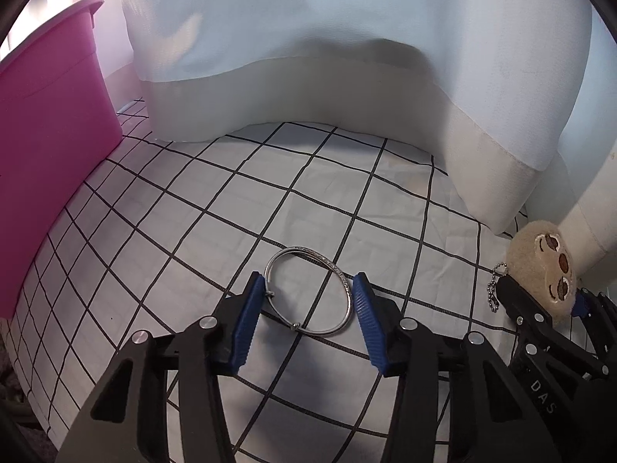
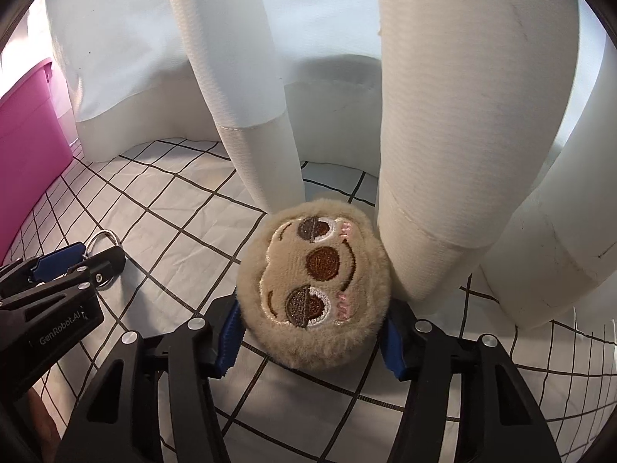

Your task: Organize jewelry

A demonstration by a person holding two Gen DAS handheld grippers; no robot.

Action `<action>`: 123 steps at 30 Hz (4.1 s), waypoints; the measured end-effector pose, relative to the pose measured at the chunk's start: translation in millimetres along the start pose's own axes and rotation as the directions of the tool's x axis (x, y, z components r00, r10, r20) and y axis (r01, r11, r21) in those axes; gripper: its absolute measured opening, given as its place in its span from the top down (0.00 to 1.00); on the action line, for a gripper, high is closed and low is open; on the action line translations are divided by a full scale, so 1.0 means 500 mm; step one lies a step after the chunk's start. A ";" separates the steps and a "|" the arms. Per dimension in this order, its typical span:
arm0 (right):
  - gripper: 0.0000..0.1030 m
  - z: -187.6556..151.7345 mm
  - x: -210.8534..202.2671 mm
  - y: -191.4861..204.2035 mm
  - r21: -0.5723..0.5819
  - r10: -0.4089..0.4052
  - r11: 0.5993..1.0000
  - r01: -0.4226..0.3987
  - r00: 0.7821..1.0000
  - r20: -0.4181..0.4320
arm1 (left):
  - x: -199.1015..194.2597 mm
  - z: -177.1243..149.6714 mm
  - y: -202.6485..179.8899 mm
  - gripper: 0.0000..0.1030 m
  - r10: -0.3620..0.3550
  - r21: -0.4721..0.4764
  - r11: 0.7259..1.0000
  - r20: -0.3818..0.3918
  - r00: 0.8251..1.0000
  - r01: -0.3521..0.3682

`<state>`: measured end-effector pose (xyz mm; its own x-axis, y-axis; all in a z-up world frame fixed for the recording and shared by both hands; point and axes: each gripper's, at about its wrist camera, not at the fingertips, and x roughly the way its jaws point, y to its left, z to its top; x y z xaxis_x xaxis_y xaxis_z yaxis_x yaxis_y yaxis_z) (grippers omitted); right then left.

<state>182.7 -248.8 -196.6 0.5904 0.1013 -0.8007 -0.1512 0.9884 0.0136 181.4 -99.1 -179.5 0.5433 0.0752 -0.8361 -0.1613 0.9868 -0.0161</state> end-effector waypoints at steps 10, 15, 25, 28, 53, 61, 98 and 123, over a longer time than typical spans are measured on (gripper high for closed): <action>0.47 -0.041 -0.049 -0.001 -0.013 0.080 0.997 -0.080 0.997 0.013 | -0.019 -0.020 0.015 0.55 0.010 -0.001 1.000 -0.009 1.000 -0.010; 0.47 -0.059 -0.078 -0.010 -0.013 0.114 0.993 -0.114 0.993 0.003 | -0.035 -0.035 0.019 0.55 0.005 0.007 1.000 -0.013 1.000 -0.004; 0.47 -0.069 -0.175 -0.011 -0.076 0.188 0.980 -0.186 0.982 0.010 | -0.135 -0.053 0.041 0.55 0.018 -0.013 1.000 0.012 1.000 -0.018; 0.47 -0.058 -0.216 -0.012 -0.104 0.212 0.973 -0.208 0.977 0.027 | -0.185 -0.056 0.058 0.55 0.025 -0.038 0.999 0.030 0.999 -0.024; 0.47 0.178 -0.441 0.313 -0.347 0.535 0.817 -0.460 0.829 0.162 | -0.546 0.050 0.396 0.55 0.207 -0.268 0.955 0.304 0.930 -0.125; 0.47 0.287 -0.407 0.537 -0.402 0.585 0.769 -0.498 0.802 0.125 | -0.509 0.126 0.614 0.55 0.293 -0.347 0.918 0.263 0.919 -0.193; 0.30 0.413 -0.149 0.849 -0.330 0.401 0.836 -0.438 0.899 -0.177 | -0.269 0.207 0.853 0.07 0.232 -0.331 0.910 -0.088 0.969 -0.248; 0.30 0.376 -0.198 0.822 -0.336 0.406 0.839 -0.428 0.904 -0.137 | -0.287 0.204 0.850 0.07 0.246 -0.341 0.903 -0.086 0.966 -0.260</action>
<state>211.3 168.6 1.0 0.3636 0.4774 -0.7999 -0.6459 0.7480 0.1529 118.7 323.9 -10.3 0.4143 0.3028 -0.8583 -0.5683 0.8227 0.0159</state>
